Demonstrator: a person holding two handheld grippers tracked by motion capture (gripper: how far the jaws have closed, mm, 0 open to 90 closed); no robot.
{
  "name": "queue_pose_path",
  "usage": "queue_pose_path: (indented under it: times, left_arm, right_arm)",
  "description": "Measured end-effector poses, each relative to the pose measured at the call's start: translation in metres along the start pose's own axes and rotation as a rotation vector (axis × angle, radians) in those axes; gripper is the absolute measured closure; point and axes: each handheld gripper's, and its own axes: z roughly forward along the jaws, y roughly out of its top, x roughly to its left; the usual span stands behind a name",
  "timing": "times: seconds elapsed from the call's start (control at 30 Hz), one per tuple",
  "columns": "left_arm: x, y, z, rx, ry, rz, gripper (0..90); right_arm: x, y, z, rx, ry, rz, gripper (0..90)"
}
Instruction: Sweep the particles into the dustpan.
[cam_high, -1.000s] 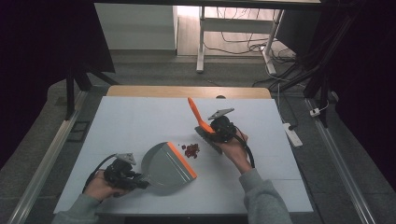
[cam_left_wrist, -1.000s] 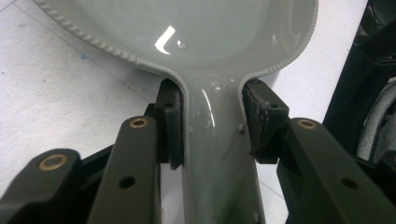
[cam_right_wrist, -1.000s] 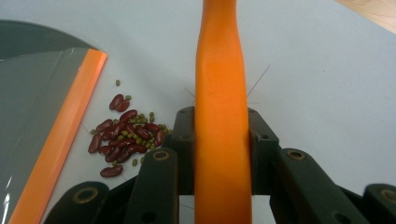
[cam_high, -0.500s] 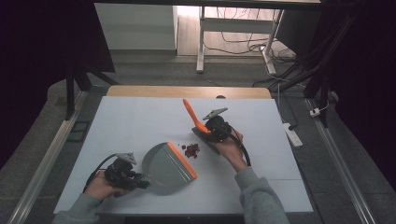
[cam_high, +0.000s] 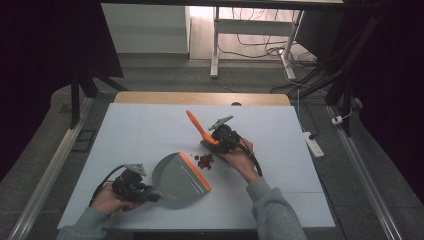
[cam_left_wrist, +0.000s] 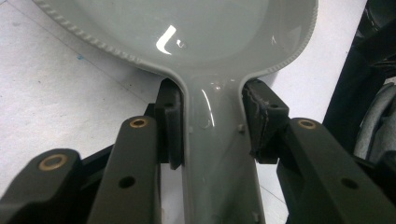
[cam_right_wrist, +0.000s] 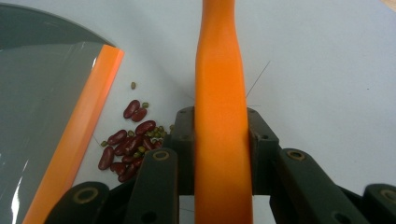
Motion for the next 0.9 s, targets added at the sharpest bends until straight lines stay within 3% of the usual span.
queue_pose_path:
  times: [0.5, 0.9]
  left_arm:
    - [0.0, 0.001, 0.0, 0.001, 0.001, 0.0, 61.9]
    - [0.0, 0.001, 0.001, 0.002, 0.002, -0.001, 61.9]
  right_arm:
    - [0.017, 0.006, 0.005, 0.014, 0.015, -0.042, 70.8]
    - [0.034, 0.009, 0.006, 0.002, 0.054, -0.056, 70.8]
